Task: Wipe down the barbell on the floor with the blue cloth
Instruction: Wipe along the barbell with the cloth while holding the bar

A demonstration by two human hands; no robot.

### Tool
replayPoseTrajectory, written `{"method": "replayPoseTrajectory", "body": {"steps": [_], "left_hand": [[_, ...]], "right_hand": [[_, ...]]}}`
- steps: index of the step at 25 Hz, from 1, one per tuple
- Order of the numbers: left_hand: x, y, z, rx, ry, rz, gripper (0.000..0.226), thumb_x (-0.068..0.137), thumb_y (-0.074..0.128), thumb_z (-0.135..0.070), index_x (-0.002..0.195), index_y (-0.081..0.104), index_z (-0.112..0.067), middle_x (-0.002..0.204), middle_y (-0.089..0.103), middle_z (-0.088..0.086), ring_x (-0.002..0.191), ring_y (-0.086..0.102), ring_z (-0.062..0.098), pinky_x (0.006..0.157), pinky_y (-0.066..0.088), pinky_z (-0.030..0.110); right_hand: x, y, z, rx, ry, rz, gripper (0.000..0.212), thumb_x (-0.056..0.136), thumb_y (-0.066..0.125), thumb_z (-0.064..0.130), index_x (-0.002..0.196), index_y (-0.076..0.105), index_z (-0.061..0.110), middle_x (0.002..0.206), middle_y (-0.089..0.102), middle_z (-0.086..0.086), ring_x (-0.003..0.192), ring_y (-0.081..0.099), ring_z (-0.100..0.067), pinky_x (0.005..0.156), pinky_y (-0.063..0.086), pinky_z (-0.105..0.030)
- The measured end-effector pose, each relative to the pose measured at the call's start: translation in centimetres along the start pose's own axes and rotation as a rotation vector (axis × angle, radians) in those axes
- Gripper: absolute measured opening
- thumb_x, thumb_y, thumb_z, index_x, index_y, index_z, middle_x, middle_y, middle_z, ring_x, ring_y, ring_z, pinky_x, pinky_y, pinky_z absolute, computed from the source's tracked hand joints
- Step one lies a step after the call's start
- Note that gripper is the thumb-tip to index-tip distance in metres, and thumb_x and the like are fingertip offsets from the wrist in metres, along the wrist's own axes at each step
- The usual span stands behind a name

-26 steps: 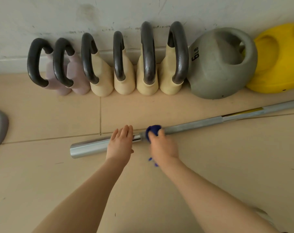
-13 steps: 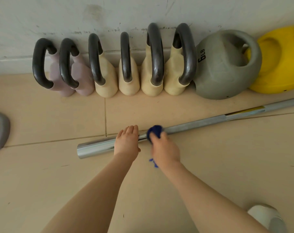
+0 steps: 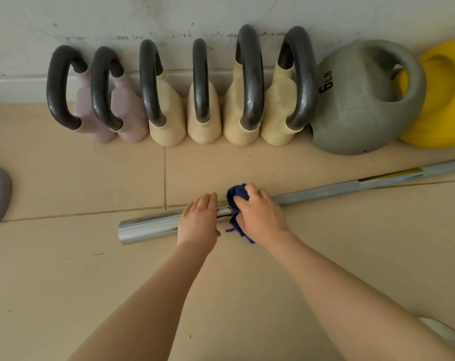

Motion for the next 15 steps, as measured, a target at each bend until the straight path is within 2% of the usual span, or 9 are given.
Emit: {"method": "replayPoseTrajectory", "body": {"steps": [1, 3, 5, 8, 11, 13, 15], "left_hand": [[-0.1, 0.0, 0.0, 0.003, -0.006, 0.008, 0.082, 0.083, 0.068, -0.025, 0.147, 0.018, -0.012, 0.149, 0.031, 0.002, 0.137, 0.032, 0.019, 0.112, 0.025, 0.027], [0.0, -0.2, -0.1, 0.023, -0.022, 0.006, 0.084, 0.084, 0.067, -0.024, 0.148, 0.015, -0.012, 0.151, 0.029, 0.002, 0.138, 0.030, 0.020, 0.113, 0.024, 0.028], [-0.1, 0.0, -0.3, 0.039, -0.053, 0.008, 0.084, 0.084, 0.067, -0.023, 0.148, 0.013, -0.011, 0.151, 0.028, 0.002, 0.138, 0.030, 0.020, 0.114, 0.023, 0.028], [-0.4, 0.2, -0.8, 0.083, -0.074, 0.018, 0.086, 0.084, 0.066, -0.023, 0.148, 0.011, -0.010, 0.151, 0.027, 0.004, 0.140, 0.027, 0.020, 0.116, 0.020, 0.029], [-0.4, 0.2, -0.8, 0.086, -0.088, 0.030, 0.086, 0.084, 0.067, -0.023, 0.148, 0.011, -0.010, 0.152, 0.027, 0.004, 0.142, 0.025, 0.020, 0.117, 0.019, 0.030], [-0.2, 0.1, -0.7, 0.086, -0.107, 0.033, 0.086, 0.084, 0.067, -0.023, 0.148, 0.012, -0.010, 0.152, 0.027, 0.003, 0.143, 0.023, 0.020, 0.118, 0.019, 0.031], [-0.2, 0.3, -0.8, 0.145, -0.130, 0.043, 0.084, 0.086, 0.064, -0.021, 0.148, 0.010, -0.009, 0.152, 0.026, 0.004, 0.145, 0.016, 0.022, 0.120, 0.014, 0.034]], "right_hand": [[0.6, -0.4, -2.2, -0.039, 0.037, -0.009, 0.028, 0.088, 0.049, 0.021, 0.115, 0.056, 0.014, 0.130, 0.042, -0.010, 0.112, 0.044, -0.032, 0.071, 0.045, -0.037], [1.4, -1.4, -6.8, -0.031, 0.300, -0.055, 0.028, 0.092, 0.044, 0.022, 0.117, 0.056, 0.017, 0.127, 0.044, -0.011, 0.111, 0.045, -0.032, 0.073, 0.044, -0.037], [1.2, -1.2, -7.1, 0.046, 0.447, -0.099, 0.027, 0.092, 0.046, 0.022, 0.114, 0.059, 0.017, 0.124, 0.046, -0.011, 0.104, 0.049, -0.035, 0.073, 0.045, -0.038], [-0.7, 0.3, -2.6, 0.029, 0.280, -0.162, 0.023, 0.071, 0.066, 0.026, 0.093, 0.067, 0.019, 0.109, 0.059, -0.008, 0.081, 0.054, -0.035, 0.063, 0.044, -0.037], [-2.0, 0.6, -4.5, -0.095, 0.039, -0.203, 0.039, 0.054, 0.078, 0.020, 0.091, 0.069, 0.025, 0.104, 0.063, -0.005, 0.074, 0.055, -0.033, 0.056, 0.046, -0.034], [-1.7, 0.4, -8.8, -0.120, 0.092, -0.181, 0.038, 0.061, 0.075, 0.012, 0.096, 0.069, 0.022, 0.105, 0.061, -0.010, 0.076, 0.054, -0.035, 0.057, 0.049, -0.037], [-1.8, 0.0, -12.1, -0.024, 0.339, -0.221, 0.029, 0.071, 0.067, 0.004, 0.098, 0.070, 0.014, 0.108, 0.058, -0.018, 0.081, 0.052, -0.040, 0.064, 0.049, -0.042]]}}
Point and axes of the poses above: each hand's wrist, its own x-axis towards the middle knuckle, its own y-axis out of the palm, z = x × y, the point moved 4 cm from there along x, towards the middle knuckle
